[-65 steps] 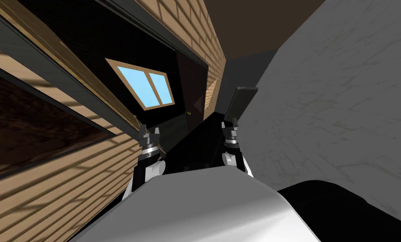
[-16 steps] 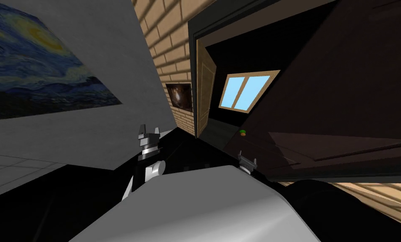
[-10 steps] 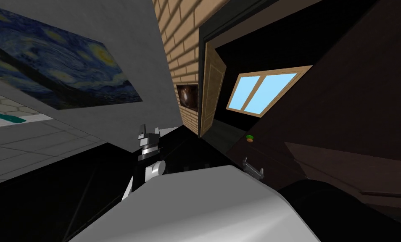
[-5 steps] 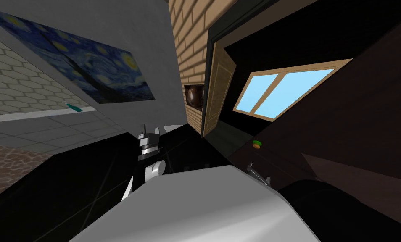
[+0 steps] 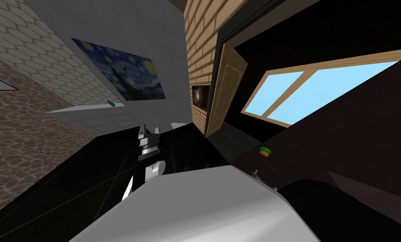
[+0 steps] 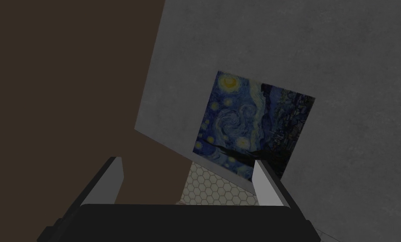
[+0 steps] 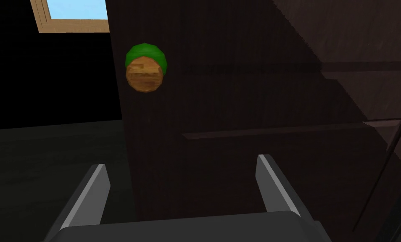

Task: Push the door open

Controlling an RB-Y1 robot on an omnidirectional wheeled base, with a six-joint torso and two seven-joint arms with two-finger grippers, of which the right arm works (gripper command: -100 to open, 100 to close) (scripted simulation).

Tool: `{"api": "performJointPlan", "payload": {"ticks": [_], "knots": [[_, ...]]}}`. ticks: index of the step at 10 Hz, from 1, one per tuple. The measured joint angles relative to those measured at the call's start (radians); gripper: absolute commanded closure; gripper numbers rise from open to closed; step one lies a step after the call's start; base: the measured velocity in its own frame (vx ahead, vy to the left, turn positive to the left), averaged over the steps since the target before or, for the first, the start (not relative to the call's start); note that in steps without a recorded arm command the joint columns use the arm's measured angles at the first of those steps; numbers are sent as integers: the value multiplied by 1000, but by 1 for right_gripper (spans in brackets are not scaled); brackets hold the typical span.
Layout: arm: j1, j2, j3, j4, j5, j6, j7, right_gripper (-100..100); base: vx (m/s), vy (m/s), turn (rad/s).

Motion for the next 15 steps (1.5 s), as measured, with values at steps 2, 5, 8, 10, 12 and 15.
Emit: {"api": "performJointPlan", "payload": {"ticks": [2, 5, 8, 10, 12, 15], "knots": [[6, -4, -5, 37, -32, -21, -35, -100, -81, -93, 428], [4, -5, -13, 92, -81, -49, -75, -100, -84, -76, 345], [12, -5, -19, 119, -119, -67, -103, -100, -64, -51, 357], [19, -5, -23, 129, -140, -75, -117, -100, -43, -27, 160], [17, -7, -25, 132, -141, -75, -118, -100, 15, -144, 4], [8, -12, -31, 136, -145, -68, -114, -100, 16, -193, 8]]}}
